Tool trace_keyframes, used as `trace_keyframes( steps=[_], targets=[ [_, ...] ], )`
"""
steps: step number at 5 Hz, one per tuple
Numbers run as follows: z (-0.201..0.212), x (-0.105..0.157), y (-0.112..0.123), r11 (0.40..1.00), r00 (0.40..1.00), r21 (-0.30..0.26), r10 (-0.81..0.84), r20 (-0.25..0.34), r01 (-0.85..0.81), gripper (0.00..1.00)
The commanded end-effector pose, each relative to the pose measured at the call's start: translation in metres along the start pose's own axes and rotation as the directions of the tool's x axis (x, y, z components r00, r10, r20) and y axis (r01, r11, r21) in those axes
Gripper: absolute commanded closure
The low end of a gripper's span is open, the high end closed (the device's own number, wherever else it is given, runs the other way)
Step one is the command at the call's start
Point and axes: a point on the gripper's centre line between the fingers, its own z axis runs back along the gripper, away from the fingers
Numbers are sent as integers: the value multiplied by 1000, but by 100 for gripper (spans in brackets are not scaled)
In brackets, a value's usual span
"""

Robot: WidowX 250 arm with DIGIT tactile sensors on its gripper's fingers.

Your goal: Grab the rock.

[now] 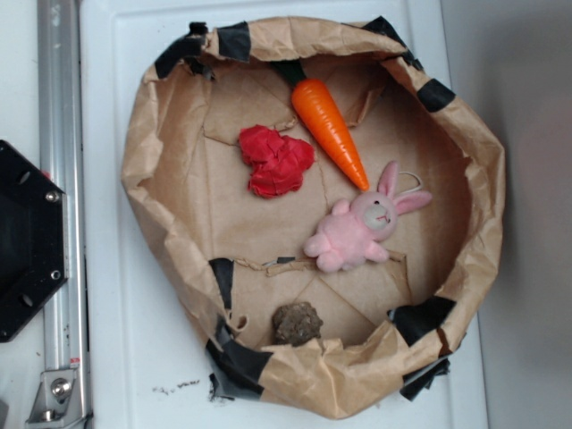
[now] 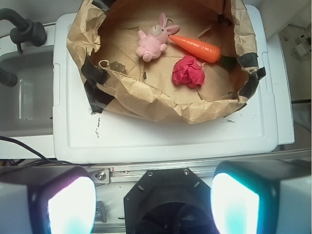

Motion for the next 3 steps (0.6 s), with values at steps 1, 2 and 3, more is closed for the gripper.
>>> trace_keyframes(
  steps=[1,2,3],
  targets=[
    [0,0,0,1000,1000,0,0,0,0,0],
    [-29,38,12,987,992,106,118,35,-121,0],
    [-58,82,27,957,966,132,260,10,-259,0]
  ],
)
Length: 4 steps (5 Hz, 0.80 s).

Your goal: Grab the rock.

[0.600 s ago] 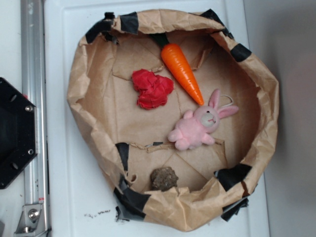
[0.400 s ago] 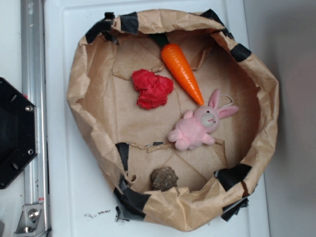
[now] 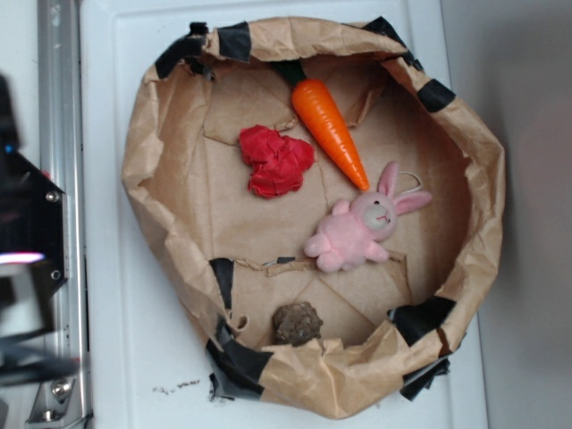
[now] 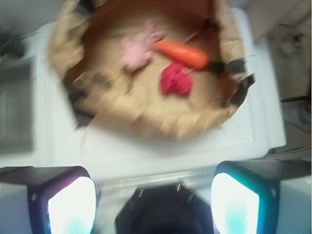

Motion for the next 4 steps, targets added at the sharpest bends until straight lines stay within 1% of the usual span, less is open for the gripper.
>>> trace_keyframes(
  steps=[1,2,3,4],
  targets=[
    [-53,72,18,935,938,-86,341,-58,-345,0],
    [-91,91,5,871,889,-187,428,-162,-454,0],
    [-109,89,-30,862,864,-155,442,-240,-483,0],
    [-121,67,-62,871,855,-130,421,-302,-475,0]
  ],
)
